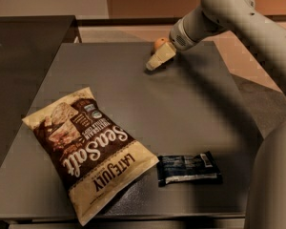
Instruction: Move orange near brown chip bag
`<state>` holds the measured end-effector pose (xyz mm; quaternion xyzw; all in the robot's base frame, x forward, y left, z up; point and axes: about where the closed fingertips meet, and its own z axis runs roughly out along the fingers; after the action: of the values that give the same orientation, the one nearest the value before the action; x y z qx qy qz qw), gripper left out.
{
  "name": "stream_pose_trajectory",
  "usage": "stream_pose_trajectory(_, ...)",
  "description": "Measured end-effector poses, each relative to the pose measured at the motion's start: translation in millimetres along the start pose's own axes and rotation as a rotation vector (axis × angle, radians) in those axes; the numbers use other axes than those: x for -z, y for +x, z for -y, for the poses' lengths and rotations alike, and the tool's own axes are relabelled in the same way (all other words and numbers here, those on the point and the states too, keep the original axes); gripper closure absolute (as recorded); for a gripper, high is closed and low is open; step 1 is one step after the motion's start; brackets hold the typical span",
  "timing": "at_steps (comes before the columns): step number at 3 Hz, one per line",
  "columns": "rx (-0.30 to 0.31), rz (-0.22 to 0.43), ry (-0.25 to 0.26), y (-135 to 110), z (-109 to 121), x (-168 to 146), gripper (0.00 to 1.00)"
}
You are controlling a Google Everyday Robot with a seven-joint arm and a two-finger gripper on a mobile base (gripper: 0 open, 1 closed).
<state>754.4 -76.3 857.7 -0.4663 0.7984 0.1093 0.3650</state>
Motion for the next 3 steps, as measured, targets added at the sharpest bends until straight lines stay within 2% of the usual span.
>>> stream_pose_trajectory(1, -0.021, -0.013, -0.013, 4.9, 5.5, -5.5, 0.18)
stream_pose_trajectory(3, -0.024, 0.010, -0.046, 5.6, 4.4, 6.0, 0.65)
